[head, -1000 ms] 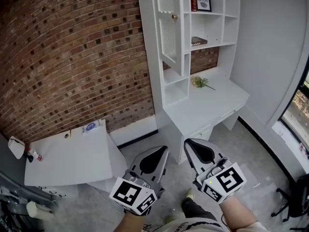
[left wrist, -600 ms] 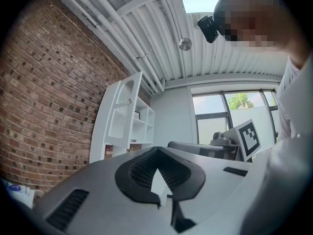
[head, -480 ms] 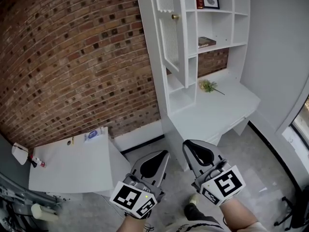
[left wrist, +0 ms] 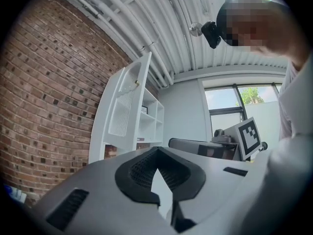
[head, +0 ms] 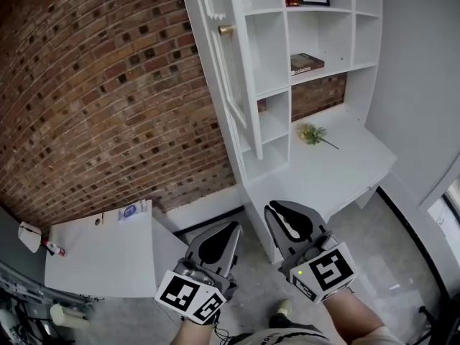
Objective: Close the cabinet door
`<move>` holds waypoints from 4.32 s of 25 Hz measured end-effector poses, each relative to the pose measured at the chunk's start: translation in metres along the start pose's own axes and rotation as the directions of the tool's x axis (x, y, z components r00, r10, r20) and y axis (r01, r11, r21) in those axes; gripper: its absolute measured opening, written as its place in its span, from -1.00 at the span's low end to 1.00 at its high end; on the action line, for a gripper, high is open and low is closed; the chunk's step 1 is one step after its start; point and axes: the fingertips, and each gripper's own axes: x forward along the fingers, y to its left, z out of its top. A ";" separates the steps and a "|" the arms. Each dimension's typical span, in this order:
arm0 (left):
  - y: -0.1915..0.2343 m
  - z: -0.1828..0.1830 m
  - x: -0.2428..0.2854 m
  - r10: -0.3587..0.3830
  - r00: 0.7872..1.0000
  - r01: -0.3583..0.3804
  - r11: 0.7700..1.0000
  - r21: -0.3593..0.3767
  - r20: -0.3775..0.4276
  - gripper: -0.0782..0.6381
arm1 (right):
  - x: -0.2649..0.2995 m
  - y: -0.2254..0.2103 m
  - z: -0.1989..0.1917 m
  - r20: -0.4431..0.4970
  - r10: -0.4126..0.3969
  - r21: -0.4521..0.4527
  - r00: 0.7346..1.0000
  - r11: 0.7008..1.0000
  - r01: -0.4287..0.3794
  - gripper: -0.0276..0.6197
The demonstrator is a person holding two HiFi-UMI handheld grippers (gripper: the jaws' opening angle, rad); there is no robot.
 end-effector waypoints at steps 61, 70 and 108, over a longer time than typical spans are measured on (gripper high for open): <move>0.119 -0.015 0.254 -0.289 0.957 0.290 0.956 -0.049 0.021 -0.75 | 0.120 -0.251 -0.048 -0.071 -0.312 -0.097 0.947 0.947 0.305 -0.59; 0.124 -0.028 0.279 -0.402 0.916 0.401 0.914 -0.057 -0.006 -0.75 | 0.134 -0.304 -0.052 -0.050 -0.277 -0.066 0.960 0.960 0.273 -0.53; 0.132 -0.033 0.412 -0.139 0.990 0.140 0.990 0.030 -0.021 -0.75 | 0.232 -0.436 -0.071 -0.074 -0.138 -0.102 0.988 0.986 0.130 -0.43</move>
